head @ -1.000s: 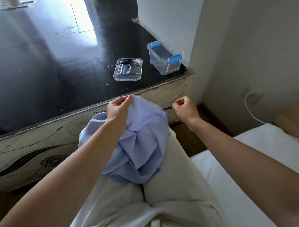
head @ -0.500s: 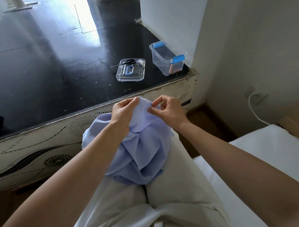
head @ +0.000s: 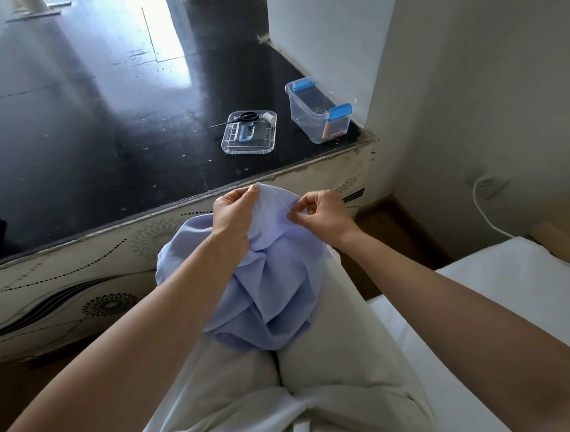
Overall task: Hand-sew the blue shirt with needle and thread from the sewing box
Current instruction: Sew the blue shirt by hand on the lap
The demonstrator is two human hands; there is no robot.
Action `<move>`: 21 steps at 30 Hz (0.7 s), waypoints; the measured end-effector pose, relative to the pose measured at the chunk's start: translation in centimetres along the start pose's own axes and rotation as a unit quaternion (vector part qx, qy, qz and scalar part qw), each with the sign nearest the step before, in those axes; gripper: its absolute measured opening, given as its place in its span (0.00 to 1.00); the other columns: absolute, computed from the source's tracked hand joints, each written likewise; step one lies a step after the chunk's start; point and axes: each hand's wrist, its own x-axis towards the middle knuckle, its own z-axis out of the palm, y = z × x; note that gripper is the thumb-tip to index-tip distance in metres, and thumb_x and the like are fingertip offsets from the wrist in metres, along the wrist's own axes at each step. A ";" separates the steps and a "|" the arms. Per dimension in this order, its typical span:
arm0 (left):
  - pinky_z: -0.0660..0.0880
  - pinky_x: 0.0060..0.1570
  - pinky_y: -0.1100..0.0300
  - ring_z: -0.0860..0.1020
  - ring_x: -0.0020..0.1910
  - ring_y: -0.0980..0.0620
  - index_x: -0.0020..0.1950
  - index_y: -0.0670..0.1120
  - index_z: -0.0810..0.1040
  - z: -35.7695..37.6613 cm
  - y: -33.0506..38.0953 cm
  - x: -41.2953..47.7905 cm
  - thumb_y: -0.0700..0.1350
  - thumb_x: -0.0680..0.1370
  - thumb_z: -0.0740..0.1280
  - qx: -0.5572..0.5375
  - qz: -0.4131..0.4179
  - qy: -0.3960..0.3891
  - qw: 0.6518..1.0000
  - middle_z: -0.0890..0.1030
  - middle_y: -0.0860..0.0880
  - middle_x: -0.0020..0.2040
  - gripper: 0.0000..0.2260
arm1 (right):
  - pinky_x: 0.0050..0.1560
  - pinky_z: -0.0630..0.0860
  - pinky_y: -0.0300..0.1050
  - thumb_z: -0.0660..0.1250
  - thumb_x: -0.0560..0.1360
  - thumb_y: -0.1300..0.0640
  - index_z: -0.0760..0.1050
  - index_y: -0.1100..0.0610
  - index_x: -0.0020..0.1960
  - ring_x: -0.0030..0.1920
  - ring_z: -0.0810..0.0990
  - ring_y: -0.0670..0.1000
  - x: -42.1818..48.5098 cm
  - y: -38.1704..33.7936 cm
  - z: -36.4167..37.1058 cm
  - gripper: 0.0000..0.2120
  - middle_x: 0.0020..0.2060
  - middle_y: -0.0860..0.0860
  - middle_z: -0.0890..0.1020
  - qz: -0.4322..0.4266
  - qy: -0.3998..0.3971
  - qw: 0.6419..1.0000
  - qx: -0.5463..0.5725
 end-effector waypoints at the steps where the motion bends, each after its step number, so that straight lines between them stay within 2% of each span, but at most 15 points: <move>1: 0.74 0.38 0.63 0.74 0.38 0.54 0.40 0.49 0.79 0.1 0.0 0.0 0.44 0.79 0.68 0.001 0.002 0.011 1.000 0.78 0.51 0.37 0.08 | 0.48 0.82 0.56 0.75 0.72 0.54 0.83 0.59 0.45 0.44 0.82 0.56 -0.1 0.1 -0.2 0.09 0.41 0.56 0.84 0.014 -0.045 0.999 -0.004; 3: 0.73 0.37 0.64 0.74 0.38 0.55 0.39 0.50 0.78 0.2 0.0 0.1 0.45 0.79 0.68 0.002 0.008 0.030 1.000 0.77 0.51 0.37 0.08 | 0.51 0.82 0.53 0.75 0.71 0.56 0.83 0.59 0.46 0.46 0.82 0.55 -0.6 0.2 -0.5 0.07 0.42 0.55 0.84 0.036 -0.131 0.990 -0.024; 7: 0.74 0.39 0.63 0.73 0.37 0.56 0.39 0.50 0.78 0.1 0.2 0.2 0.46 0.79 0.68 0.003 0.023 0.046 0.999 0.77 0.51 0.37 0.09 | 0.52 0.82 0.49 0.74 0.71 0.57 0.83 0.59 0.46 0.47 0.82 0.53 -0.9 0.7 -1.2 0.07 0.44 0.55 0.83 0.071 -0.175 0.982 -0.026; 10: 0.75 0.44 0.61 0.74 0.39 0.56 0.40 0.51 0.78 0.0 0.3 0.3 0.47 0.79 0.68 0.003 0.028 0.050 0.998 0.77 0.52 0.38 0.08 | 0.40 0.77 0.42 0.74 0.71 0.58 0.82 0.59 0.47 0.45 0.80 0.53 -1.4 0.7 -2.3 0.06 0.45 0.56 0.82 0.095 -0.266 0.955 -0.085; 11: 0.75 0.44 0.61 0.74 0.39 0.56 0.40 0.51 0.78 0.0 0.4 0.3 0.47 0.79 0.68 0.001 0.028 0.051 0.998 0.77 0.52 0.38 0.08 | 0.36 0.75 0.38 0.73 0.71 0.59 0.82 0.59 0.47 0.43 0.79 0.51 -1.6 0.6 -2.6 0.05 0.44 0.54 0.82 0.092 -0.261 0.958 -0.079; 13: 0.74 0.42 0.61 0.73 0.38 0.56 0.39 0.51 0.78 0.1 0.4 0.2 0.46 0.79 0.68 0.000 0.029 0.048 0.998 0.77 0.52 0.37 0.08 | 0.37 0.74 0.35 0.70 0.73 0.64 0.80 0.58 0.50 0.38 0.76 0.47 -1.6 0.2 -2.8 0.06 0.40 0.52 0.78 0.060 -0.191 0.980 0.007; 14: 0.74 0.41 0.62 0.73 0.37 0.56 0.39 0.50 0.78 0.1 0.4 0.2 0.46 0.79 0.68 0.003 0.029 0.045 0.999 0.77 0.51 0.37 0.09 | 0.38 0.75 0.37 0.67 0.75 0.65 0.79 0.58 0.51 0.36 0.75 0.48 -1.6 -0.1 -2.7 0.06 0.37 0.54 0.77 0.030 -0.145 0.987 0.067; 16: 0.74 0.41 0.61 0.73 0.38 0.55 0.39 0.50 0.78 0.3 0.4 -0.1 0.47 0.80 0.68 0.005 0.023 0.036 0.999 0.77 0.51 0.37 0.09 | 0.40 0.79 0.46 0.65 0.78 0.64 0.77 0.55 0.49 0.34 0.75 0.55 -1.4 -0.5 -2.4 0.06 0.37 0.63 0.77 -0.025 -0.051 0.987 0.152; 18: 0.75 0.41 0.60 0.73 0.38 0.55 0.40 0.50 0.78 0.4 0.4 -0.3 0.47 0.80 0.67 0.010 0.015 0.029 0.999 0.77 0.50 0.38 0.08 | 0.41 0.82 0.51 0.65 0.77 0.59 0.77 0.51 0.46 0.37 0.78 0.60 -1.1 -0.9 -1.9 0.04 0.39 0.63 0.81 -0.062 0.011 0.984 0.166; 21: 0.75 0.39 0.62 0.74 0.37 0.55 0.40 0.49 0.78 0.5 0.4 -0.7 0.45 0.80 0.67 0.010 0.021 0.003 1.000 0.78 0.50 0.37 0.08 | 0.37 0.80 0.47 0.68 0.75 0.55 0.77 0.52 0.44 0.33 0.76 0.54 -0.7 -1.2 -1.1 0.02 0.34 0.58 0.80 -0.098 0.033 0.984 0.144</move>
